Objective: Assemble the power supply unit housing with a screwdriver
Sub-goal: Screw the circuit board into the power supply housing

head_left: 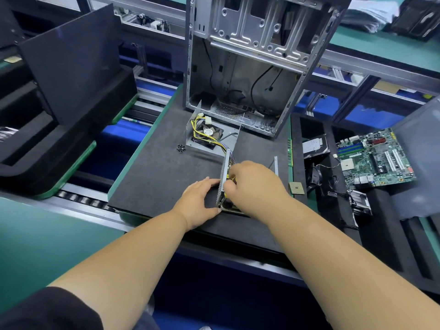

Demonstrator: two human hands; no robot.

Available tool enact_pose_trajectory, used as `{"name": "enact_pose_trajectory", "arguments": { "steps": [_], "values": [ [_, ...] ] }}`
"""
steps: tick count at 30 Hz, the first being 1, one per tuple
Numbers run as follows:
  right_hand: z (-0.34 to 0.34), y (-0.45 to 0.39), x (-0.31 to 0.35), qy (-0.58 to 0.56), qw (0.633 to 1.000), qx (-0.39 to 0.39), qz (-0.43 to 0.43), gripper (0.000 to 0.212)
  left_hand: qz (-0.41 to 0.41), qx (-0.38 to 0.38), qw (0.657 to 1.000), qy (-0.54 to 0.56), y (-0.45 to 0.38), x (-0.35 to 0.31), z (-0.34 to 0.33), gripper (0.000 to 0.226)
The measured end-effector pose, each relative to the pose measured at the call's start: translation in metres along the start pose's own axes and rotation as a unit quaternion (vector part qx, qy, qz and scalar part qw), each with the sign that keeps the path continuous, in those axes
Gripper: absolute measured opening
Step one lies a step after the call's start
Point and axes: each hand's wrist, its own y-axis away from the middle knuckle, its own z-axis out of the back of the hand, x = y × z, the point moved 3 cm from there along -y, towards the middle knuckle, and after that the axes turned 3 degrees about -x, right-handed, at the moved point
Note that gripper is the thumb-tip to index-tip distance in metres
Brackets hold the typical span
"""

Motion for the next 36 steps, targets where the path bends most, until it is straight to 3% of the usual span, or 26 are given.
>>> {"name": "enact_pose_trajectory", "arguments": {
  "steps": [3,9,18,25,32,36],
  "values": [
    [0.004,0.0002,0.0006,-0.055,0.998,0.001,0.038,0.036,0.0,0.005,1.0,0.0,-0.0004,-0.0003,0.0001,0.074],
    [0.0001,0.0009,-0.0054,0.057,0.997,-0.026,0.039,0.029,0.008,-0.001,1.0,0.0,0.0013,-0.002,0.0012,0.079],
    [0.006,0.001,-0.0068,-0.085,0.993,-0.018,0.081,0.042,0.005,0.005,1.0,0.007,0.0018,-0.0045,0.0029,0.075],
    [0.0009,0.0017,-0.0061,0.062,0.996,-0.033,0.063,0.031,0.013,0.0,1.0,0.0,0.0031,-0.003,0.0019,0.076],
    [0.0059,0.0039,-0.0066,-0.067,0.995,0.0,0.069,0.036,0.003,-0.001,1.0,0.001,0.0023,-0.0032,0.0023,0.076],
    [0.0052,0.0045,-0.0081,-0.072,0.994,-0.007,0.082,0.033,0.006,0.001,1.0,-0.002,0.0015,-0.0031,0.002,0.075]
  ]
}}
